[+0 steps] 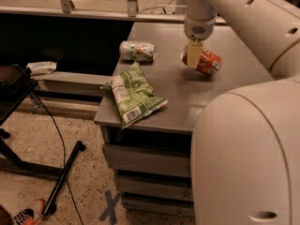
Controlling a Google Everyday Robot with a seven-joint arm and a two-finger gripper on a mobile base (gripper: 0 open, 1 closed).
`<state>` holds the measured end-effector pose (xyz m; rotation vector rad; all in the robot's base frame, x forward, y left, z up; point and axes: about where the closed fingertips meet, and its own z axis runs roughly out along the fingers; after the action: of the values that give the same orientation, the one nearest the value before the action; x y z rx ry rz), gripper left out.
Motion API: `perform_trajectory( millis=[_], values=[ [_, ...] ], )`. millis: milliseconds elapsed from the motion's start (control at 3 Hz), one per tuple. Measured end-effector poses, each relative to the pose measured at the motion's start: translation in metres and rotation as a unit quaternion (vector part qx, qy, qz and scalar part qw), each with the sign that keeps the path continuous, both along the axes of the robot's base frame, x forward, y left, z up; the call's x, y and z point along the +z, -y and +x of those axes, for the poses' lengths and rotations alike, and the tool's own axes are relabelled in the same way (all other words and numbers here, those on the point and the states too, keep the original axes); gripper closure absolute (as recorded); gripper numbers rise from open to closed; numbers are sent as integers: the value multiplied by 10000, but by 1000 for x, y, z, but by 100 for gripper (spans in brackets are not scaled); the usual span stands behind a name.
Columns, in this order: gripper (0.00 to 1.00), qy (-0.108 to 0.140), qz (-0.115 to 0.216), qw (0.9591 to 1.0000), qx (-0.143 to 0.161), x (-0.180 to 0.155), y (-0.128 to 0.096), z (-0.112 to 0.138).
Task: Knock coke can over
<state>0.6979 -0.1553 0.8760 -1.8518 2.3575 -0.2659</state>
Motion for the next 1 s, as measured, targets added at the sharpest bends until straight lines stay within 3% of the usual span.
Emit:
perform_trajectory(
  millis=[333,667,1000],
  values=[
    [88,-417,135,9977,508,-19,-34,-26],
    [66,-503,157,9968,601,-28,-40,-29],
    [34,-467,172,9969,610,-31,-42,-26]
  ],
)
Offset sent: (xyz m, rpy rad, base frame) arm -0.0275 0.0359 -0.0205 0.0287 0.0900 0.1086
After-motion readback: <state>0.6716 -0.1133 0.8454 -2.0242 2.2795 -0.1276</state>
